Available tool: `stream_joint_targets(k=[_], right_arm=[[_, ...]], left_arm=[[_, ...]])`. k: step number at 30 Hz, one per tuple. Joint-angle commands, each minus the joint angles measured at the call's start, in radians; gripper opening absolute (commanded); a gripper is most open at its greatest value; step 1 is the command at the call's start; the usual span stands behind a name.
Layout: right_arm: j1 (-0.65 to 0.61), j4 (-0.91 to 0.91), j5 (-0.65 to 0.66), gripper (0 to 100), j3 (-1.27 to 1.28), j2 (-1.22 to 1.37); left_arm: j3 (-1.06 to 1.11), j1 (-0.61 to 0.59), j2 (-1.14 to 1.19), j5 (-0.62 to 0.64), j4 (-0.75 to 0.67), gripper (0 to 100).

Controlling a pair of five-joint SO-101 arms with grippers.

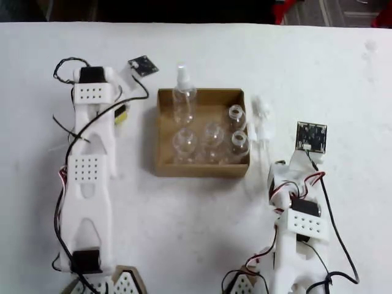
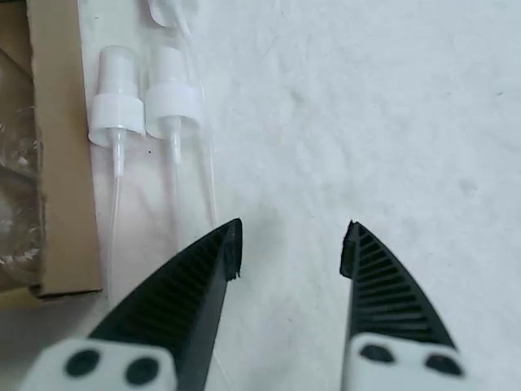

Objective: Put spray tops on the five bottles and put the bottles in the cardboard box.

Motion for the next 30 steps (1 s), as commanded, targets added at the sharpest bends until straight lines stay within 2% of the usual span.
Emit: stream_joint_targets(k=[1, 3, 7, 14, 18, 23, 30], right_arm=[[-0.002, -0.018, 0.015, 18.0, -0.006, -0.016], [-0.004, -0.018, 0.015, 18.0, -0.006, -0.016], [-0.002, -0.018, 0.015, 18.0, -0.006, -0.016], [-0.001, -0.018, 0.015, 18.0, -0.006, -0.018], [-0.001, -0.018, 0.015, 18.0, -0.006, -0.018], [-0.001, -0.016, 0.015, 18.0, -0.006, -0.018], [-0.004, -0.013, 0.015, 18.0, -0.006, -0.018]], left_arm=[[0.0, -0.015, -0.091, 0.015, 0.029, 5], [0.0, -0.018, -0.133, 0.098, 0.029, 2], [0.003, -0.019, -0.205, 0.29, 0.031, 2], [0.068, -0.013, -0.357, 0.325, 0.035, 2], [0.321, -0.001, -0.558, 0.327, 0.034, 2], [0.732, 0.033, -0.929, 0.325, 0.031, 2], [1.177, 0.147, -1.472, 0.324, 0.017, 2]])
